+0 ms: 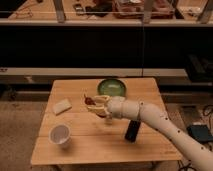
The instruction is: Place the pepper in the ceramic cup
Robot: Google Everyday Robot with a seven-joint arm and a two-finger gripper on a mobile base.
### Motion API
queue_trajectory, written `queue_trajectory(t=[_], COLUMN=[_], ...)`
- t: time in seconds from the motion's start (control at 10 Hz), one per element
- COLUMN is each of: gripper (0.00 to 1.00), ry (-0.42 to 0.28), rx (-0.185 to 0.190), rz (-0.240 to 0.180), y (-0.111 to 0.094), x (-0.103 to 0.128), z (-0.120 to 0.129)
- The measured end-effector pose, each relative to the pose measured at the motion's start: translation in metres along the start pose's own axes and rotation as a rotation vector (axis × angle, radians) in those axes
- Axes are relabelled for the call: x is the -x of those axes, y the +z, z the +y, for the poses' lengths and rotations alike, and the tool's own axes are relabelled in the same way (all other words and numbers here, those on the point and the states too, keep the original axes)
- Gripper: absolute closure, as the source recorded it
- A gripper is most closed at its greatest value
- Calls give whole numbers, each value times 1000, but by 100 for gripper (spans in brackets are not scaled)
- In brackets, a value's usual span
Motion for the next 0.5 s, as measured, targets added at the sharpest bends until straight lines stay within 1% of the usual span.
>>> queue_trajectory(t=[0.1, 0.2, 0.3, 0.5], gripper=[100, 100, 100, 100], ry=[-28, -81, -112, -167], rx=[25, 72, 95, 151], rz=[-22, -40, -47, -57], y=[0, 6, 9, 25], x=[12, 28, 37, 55], z=[8, 24, 32, 48])
